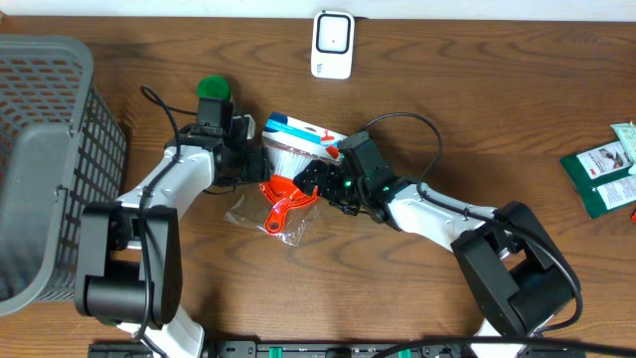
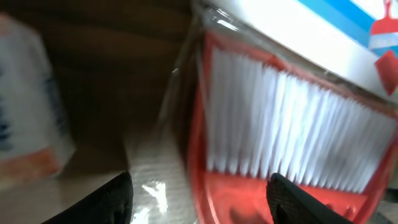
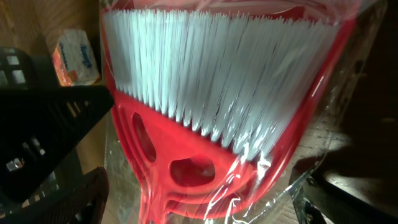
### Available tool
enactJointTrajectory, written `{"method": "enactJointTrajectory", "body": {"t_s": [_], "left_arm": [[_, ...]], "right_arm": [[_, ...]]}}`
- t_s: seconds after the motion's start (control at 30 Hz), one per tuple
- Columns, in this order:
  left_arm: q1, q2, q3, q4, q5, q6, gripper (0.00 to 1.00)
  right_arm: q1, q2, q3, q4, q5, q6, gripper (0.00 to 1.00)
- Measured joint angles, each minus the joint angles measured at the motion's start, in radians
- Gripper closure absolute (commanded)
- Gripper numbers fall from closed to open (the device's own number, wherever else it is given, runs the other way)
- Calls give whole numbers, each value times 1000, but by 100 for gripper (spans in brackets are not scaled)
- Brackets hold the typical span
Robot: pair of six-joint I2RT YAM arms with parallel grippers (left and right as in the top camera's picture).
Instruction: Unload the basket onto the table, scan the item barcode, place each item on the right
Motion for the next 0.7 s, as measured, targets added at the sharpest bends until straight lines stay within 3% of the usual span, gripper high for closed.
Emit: {"method": "enactJointTrajectory", "body": {"t_s": [0.17, 0.7], "left_arm": [[0, 9, 0, 8, 31, 0, 31], [2, 85, 37, 34, 153, 0, 31]], "right_arm": [[-1, 4, 0, -5, 3, 0, 19], [-1, 18, -9, 74, 8, -4, 17]]}}
